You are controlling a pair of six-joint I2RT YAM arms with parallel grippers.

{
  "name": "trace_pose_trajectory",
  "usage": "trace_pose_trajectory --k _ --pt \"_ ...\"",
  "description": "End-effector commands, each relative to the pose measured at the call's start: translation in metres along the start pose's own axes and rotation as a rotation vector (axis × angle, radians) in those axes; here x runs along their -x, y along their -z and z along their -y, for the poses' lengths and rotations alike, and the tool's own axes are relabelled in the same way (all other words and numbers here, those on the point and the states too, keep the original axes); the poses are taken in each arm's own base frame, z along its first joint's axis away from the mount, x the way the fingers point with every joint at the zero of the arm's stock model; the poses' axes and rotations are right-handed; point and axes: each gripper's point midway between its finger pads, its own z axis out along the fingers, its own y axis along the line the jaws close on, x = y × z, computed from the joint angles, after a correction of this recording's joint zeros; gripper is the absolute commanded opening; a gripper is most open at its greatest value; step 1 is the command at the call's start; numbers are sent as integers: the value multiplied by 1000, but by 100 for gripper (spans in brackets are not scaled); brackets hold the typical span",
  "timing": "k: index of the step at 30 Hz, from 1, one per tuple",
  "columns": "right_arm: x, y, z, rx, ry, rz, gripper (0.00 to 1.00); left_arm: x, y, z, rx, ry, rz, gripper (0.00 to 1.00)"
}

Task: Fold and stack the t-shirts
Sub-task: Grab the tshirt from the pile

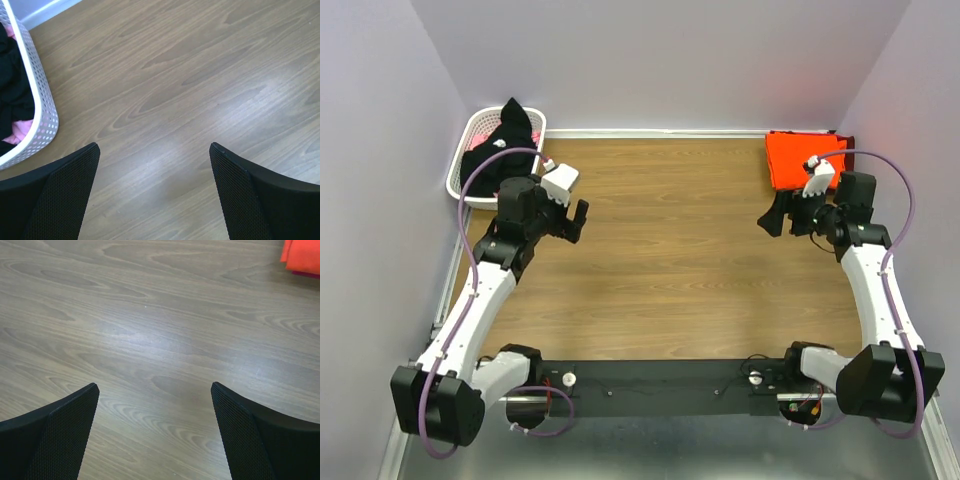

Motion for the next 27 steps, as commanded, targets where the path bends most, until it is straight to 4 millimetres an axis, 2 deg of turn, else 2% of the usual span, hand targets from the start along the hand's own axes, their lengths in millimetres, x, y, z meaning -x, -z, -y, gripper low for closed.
trace_pose_trajectory --k 1,2,3,4,5,6,7,8,9,10,11,12,14,16,17,18,19,20,21,22,23,24,25,26,27 --pt "-5 -6 0 14 -37 -34 100 19 -1 2 -59 -30 -9 98" --pt "-6 -6 0 16 -42 -38 100 16 -7 -1 -67 -22 -39 99" --pt "-8 -9 1 17 -49 -49 100 34 -6 -4 -79 -27 -8 98" --pt "-8 -9 1 17 -51 -50 100 39 -8 -9 -80 -27 -5 98" --pt "-10 -12 1 24 -58 -58 100 38 -14 -21 -63 -11 -26 98" --pt "-11 -12 0 35 -64 -64 100 60 -12 -32 -42 -27 10 98" --pt "-14 -14 0 41 -71 -75 100 68 -14 -41 -28 -27 15 98" --pt "-13 -15 0 44 -71 -76 100 65 -23 -51 -20 -16 -13 99" --pt "-15 -16 -1 50 -75 -82 100 88 -18 -74 26 -27 23 98" --pt "-17 -18 0 53 -81 -90 100 94 -19 -85 39 -22 25 98" --pt "-18 -19 0 55 -83 -95 100 88 -33 -96 41 -6 -11 98" --pt "-18 -21 0 63 -84 -98 100 107 -22 -129 107 -3 25 98" --pt "-21 -23 0 69 -93 -109 100 118 -29 -162 138 10 35 98" --pt "-24 -24 0 73 -95 -118 100 119 -28 -196 191 31 36 98" --pt "-27 -26 0 77 -101 -126 100 106 -42 -209 192 56 0 98" --pt "-28 -27 0 79 -106 -131 100 118 -34 -231 234 49 25 98" --pt "-30 -27 1 79 -107 -136 100 103 -47 -245 240 77 -11 98" --pt "-30 -28 1 79 -110 -138 100 99 -50 -256 255 88 -18 98" --pt "-31 -29 2 77 -114 -143 100 108 -47 -269 273 84 3 98" --pt "-31 -29 2 75 -117 -145 100 101 -46 -283 287 101 -2 97" --pt "-31 -30 2 75 -117 -146 100 83 -58 -295 285 132 -34 96" --pt "-33 -30 3 73 -121 -152 100 86 -59 -303 296 127 -26 96" --pt "-34 -31 4 71 -122 -155 100 78 -62 -312 313 130 -45 95" --pt "-35 -32 4 73 -125 -158 100 57 -74 -321 317 151 -87 95" --pt "-36 -33 5 72 -126 -164 100 52 -77 -328 338 135 -106 95"
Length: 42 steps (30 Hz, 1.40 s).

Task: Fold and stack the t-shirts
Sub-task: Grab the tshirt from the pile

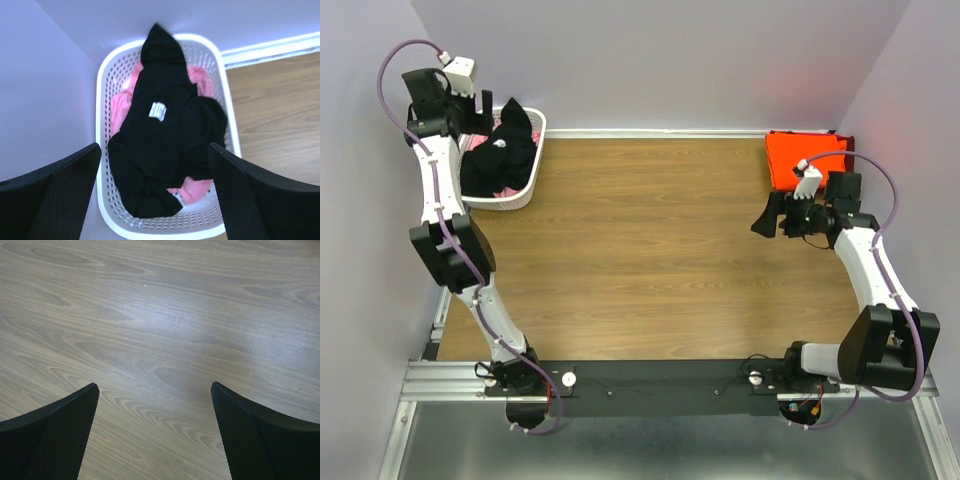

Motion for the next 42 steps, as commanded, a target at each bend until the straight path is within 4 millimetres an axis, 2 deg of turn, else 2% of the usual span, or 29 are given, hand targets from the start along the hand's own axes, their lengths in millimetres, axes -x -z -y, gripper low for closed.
trace_pose_trajectory --k 1,4,5,7,8,10,11,12,14,17,20,21,24,25,26,27,28,30,31,32,33,34,35,37,38,40,41,42 --pt "-6 -2 -3 24 -28 -33 100 -52 -32 -16 6 14 -141 96" --pt "-9 -6 -2 26 -38 -47 100 -77 -49 -24 27 -3 -197 98" --pt "-9 -7 -1 26 -38 -50 100 -93 -61 -27 32 1 -222 98" --pt "-10 -8 0 28 -44 -57 100 -106 -72 -30 37 -6 -241 98" --pt "-11 -10 1 27 -48 -63 100 -120 -83 -31 35 1 -258 98" --pt "-11 -10 2 24 -51 -66 100 -128 -92 -30 24 6 -262 98" --pt "-12 -11 2 23 -53 -68 100 -146 -102 -28 10 17 -289 98" --pt "-12 -11 3 20 -52 -70 100 -146 -107 -28 9 17 -286 98" --pt "-13 -12 3 22 -55 -75 100 -165 -117 -25 -14 25 -314 98" --pt "-14 -13 4 18 -61 -82 100 -179 -127 -24 -19 40 -322 98" --pt "-15 -12 6 9 -60 -84 100 -190 -134 -18 -46 59 -334 97" --pt "-15 -12 6 7 -58 -84 100 -183 -135 -17 -55 61 -320 95" --pt "-15 -12 6 7 -59 -83 100 -182 -137 -7 -113 86 -306 69" --pt "-14 -11 6 4 -58 -82 100 -177 -136 -2 -140 97 -291 44" --pt "-13 -11 6 6 -57 -81 100 -174 -135 1 -154 106 -284 30" --pt "-12 -11 5 5 -59 -79 100 -167 -134 1 -161 112 -268 12" --pt "-12 -11 5 8 -64 -82 100 -160 -133 4 -175 131 -254 0" --pt "-8 -9 4 10 -59 -76 100 -137 -122 4 -209 140 -211 0" --pt "-7 -9 4 8 -58 -74 100 -111 -111 7 -237 147 -156 0" --pt "-7 -9 4 6 -58 -74 100 -107 -111 9 -253 155 -141 0" --pt "-6 -8 4 6 -56 -72 100 -74 -95 7 -254 135 -78 0" --pt "-5 -8 3 12 -56 -68 100 -49 -85 9 -268 120 -18 0" --pt "-6 -8 2 16 -56 -68 100 -9 -61 9 -260 91 59 0" --pt "-5 -7 -1 25 -54 -63 100 37 -33 14 -276 59 165 0" --pt "-5 -7 -1 25 -52 -63 100 78 -5 14 -264 16 263 0" --pt "-3 -5 -2 28 -46 -55 100 117 26 26 -298 13 360 0" --pt "-4 -4 -3 28 -46 -55 100 152 55 32 -298 -31 457 0" --pt "-3 -3 -4 29 -39 -50 100 168 73 41 -334 -4 499 0"
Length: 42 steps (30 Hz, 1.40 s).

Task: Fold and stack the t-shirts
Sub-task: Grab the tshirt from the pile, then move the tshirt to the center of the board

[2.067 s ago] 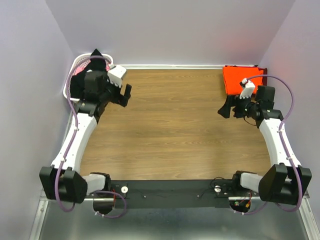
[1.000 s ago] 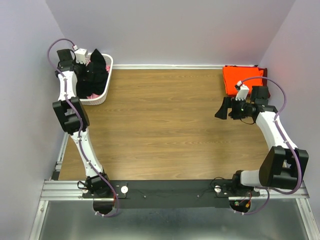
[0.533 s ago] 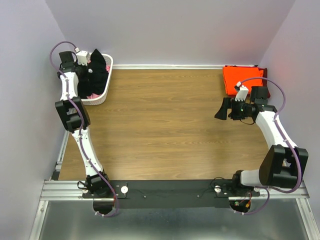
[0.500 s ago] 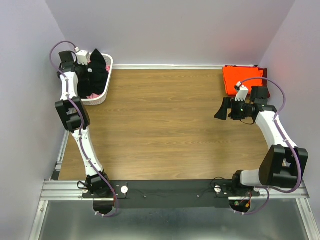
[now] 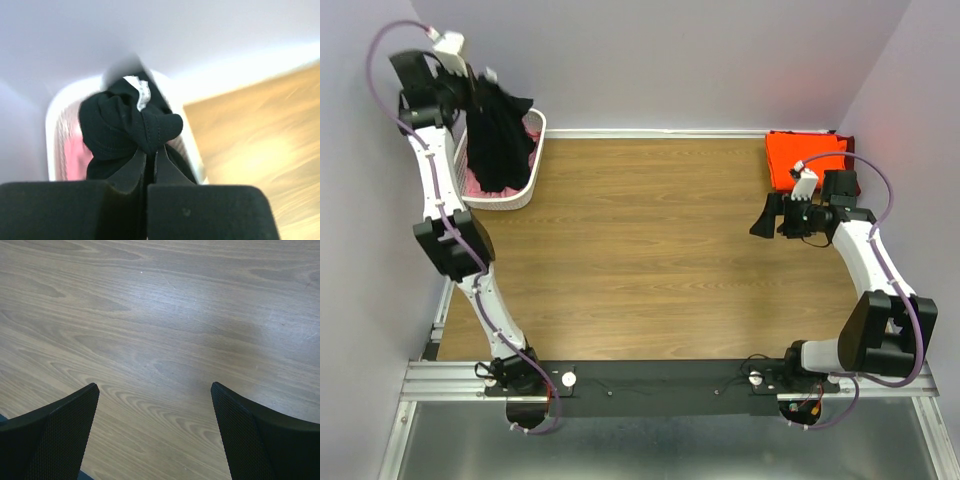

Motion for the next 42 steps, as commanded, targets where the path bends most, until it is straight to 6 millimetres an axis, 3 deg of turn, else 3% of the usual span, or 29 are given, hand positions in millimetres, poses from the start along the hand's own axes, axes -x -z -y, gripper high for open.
trace_pose_trajectory --k 1,2,4,5,11,17,20,21,24,25,26,27,28,29,30,31,32,33,34,35,38,39,40,42 --pt "8 9 -10 21 13 28 100 193 115 90 -145 -204 483 0" --pt "8 10 -10 20 16 30 100 215 137 107 -161 -231 543 0" --pt "9 12 -11 18 25 39 100 235 157 131 -220 -188 614 0" --pt "9 13 -12 18 27 41 100 260 181 150 -245 -236 708 0" --pt "10 18 -14 10 42 60 100 317 253 221 -405 -223 957 0" --pt "11 21 -16 9 50 74 100 326 275 286 -522 -246 1014 0" --pt "10 21 -16 12 49 73 100 314 266 311 -595 -220 973 0" --pt "10 21 -16 10 49 74 100 302 249 312 -614 -189 926 0" --pt "10 21 -16 10 49 74 100 275 235 322 -709 -106 832 0" --pt "11 21 -16 7 49 75 100 236 207 323 -788 -15 687 0" --pt "12 22 -16 7 52 79 100 221 207 326 -826 -17 653 0" --pt "12 23 -17 6 54 82 100 199 197 323 -846 1 588 8" --pt "12 24 -17 4 57 87 100 149 171 309 -852 54 463 65" --pt "11 25 -18 6 58 86 100 132 174 300 -826 70 440 87" --pt "10 25 -19 11 58 86 100 111 169 289 -795 95 413 97" --pt "9 25 -22 27 57 84 100 68 153 256 -706 164 361 98" --pt "8 24 -23 33 58 82 100 46 145 239 -637 122 340 98" --pt "6 23 -25 45 58 71 100 36 143 214 -525 83 338 98" --pt "5 21 -26 57 60 63 100 8 135 206 -477 130 228 98" --pt "4 20 -28 67 66 51 100 -1 130 195 -426 -45 230 98" --pt "-7 5 -38 88 104 -25 100 -39 125 178 -316 -88 97 98" --pt "-10 0 -41 88 126 -51 99 -52 122 174 -313 -182 68 96" --pt "-19 -10 -52 86 185 -106 98 -67 119 168 -279 -226 17 87" --pt "-36 -22 -71 100 269 -190 95 -114 117 174 -316 -318 -116 79"
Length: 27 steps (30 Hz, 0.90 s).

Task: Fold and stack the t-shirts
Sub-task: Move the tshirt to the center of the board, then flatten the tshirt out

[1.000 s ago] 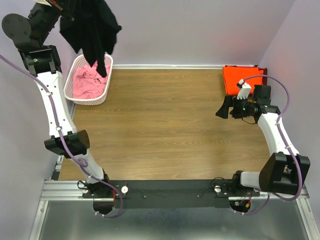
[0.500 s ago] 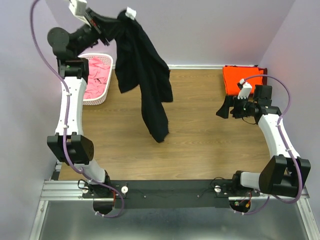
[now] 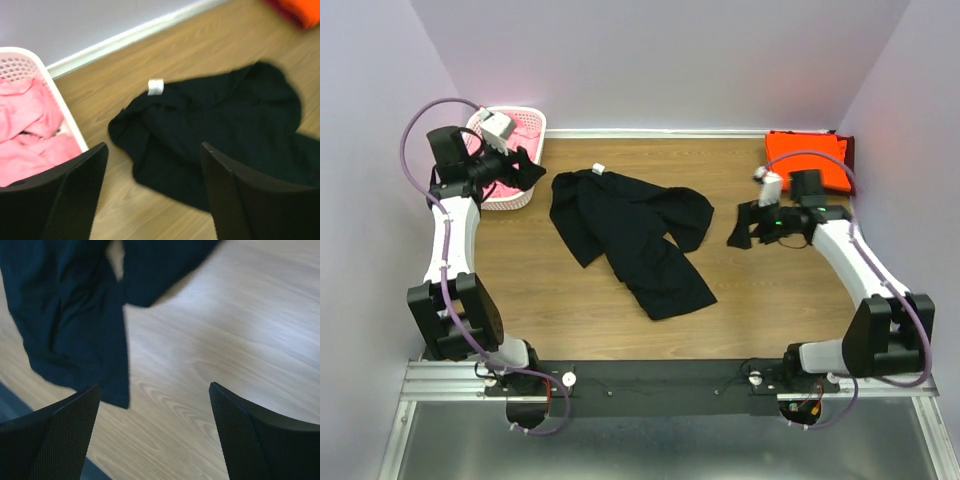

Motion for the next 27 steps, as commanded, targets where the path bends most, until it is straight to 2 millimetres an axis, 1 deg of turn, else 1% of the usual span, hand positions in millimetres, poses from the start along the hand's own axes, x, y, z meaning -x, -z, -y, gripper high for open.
trace_pose_trajectory --k 1,2,3,4,5,6,7,8,9,10,11,12,13,15,17,20,21,22,26,27 --pt "-32 -30 -30 7 167 -211 93 -80 15 2 10 -262 -305 77" --pt "-38 -35 -32 8 184 -247 90 -98 18 6 0 -255 -356 76" --pt "-50 -39 -42 25 207 -305 88 -124 18 15 -31 -258 -415 75" --pt "-59 -44 -44 29 229 -349 86 -140 21 16 -38 -300 -469 70" --pt "-71 -50 -44 36 231 -403 85 -154 23 22 -60 -307 -504 70" --pt "-83 -54 -55 56 266 -451 82 -176 24 38 -103 -303 -547 70" --pt "-95 -58 -54 41 287 -495 81 -184 25 41 -102 -341 -572 70" --pt "-101 -61 -57 36 308 -519 80 -190 23 47 -111 -356 -582 70" --pt "-108 -65 -64 42 341 -542 80 -207 22 59 -135 -366 -615 73" --pt "-113 -68 -65 42 348 -558 80 -208 18 62 -134 -395 -604 75" --pt "-121 -74 -63 37 343 -593 80 -209 16 65 -133 -414 -601 76" --pt "-124 -77 -62 34 346 -606 80 -212 13 68 -131 -427 -604 77" --pt "-128 -81 -62 35 354 -619 80 -222 10 77 -150 -448 -624 79" --pt "-137 -88 -63 41 362 -644 79 -228 3 79 -150 -462 -627 80" --pt "-144 -96 -64 35 372 -670 79 -240 -3 84 -164 -474 -656 80" --pt "-150 -102 -63 22 384 -690 77 -245 -11 89 -172 -502 -659 80" --pt "-153 -103 -64 22 393 -700 75 -245 -14 94 -185 -519 -656 80" --pt "-158 -105 -65 19 400 -719 74 -249 -15 95 -182 -527 -665 81" --pt "-168 -108 -66 9 423 -751 63 -257 -24 97 -180 -547 -682 80" --pt "-169 -108 -66 3 428 -755 55 -262 -25 96 -180 -546 -695 80"
